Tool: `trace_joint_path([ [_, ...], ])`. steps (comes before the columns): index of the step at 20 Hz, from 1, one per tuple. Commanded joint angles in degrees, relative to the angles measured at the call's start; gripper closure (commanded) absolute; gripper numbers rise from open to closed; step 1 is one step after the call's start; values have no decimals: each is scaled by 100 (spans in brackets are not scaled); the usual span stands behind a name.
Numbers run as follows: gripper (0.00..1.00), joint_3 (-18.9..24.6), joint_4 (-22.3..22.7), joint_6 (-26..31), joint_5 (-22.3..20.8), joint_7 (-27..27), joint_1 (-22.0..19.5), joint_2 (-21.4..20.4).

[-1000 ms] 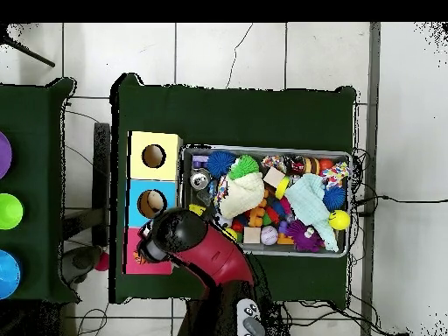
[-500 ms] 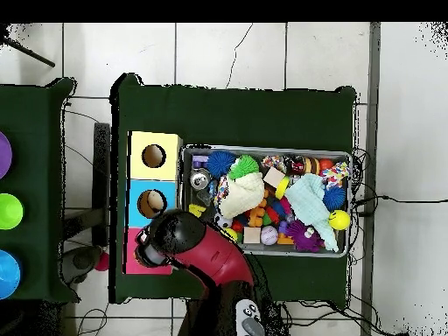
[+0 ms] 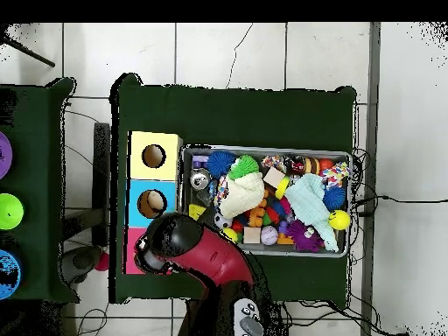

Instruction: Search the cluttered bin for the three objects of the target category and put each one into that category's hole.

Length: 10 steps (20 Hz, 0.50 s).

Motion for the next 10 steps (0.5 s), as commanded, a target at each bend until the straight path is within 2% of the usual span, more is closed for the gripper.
trace_joint_path([
  [1,100,245,275,241,-197,784,-204,234],
  [10,100,506,536,-333,179,532,-303,356],
])
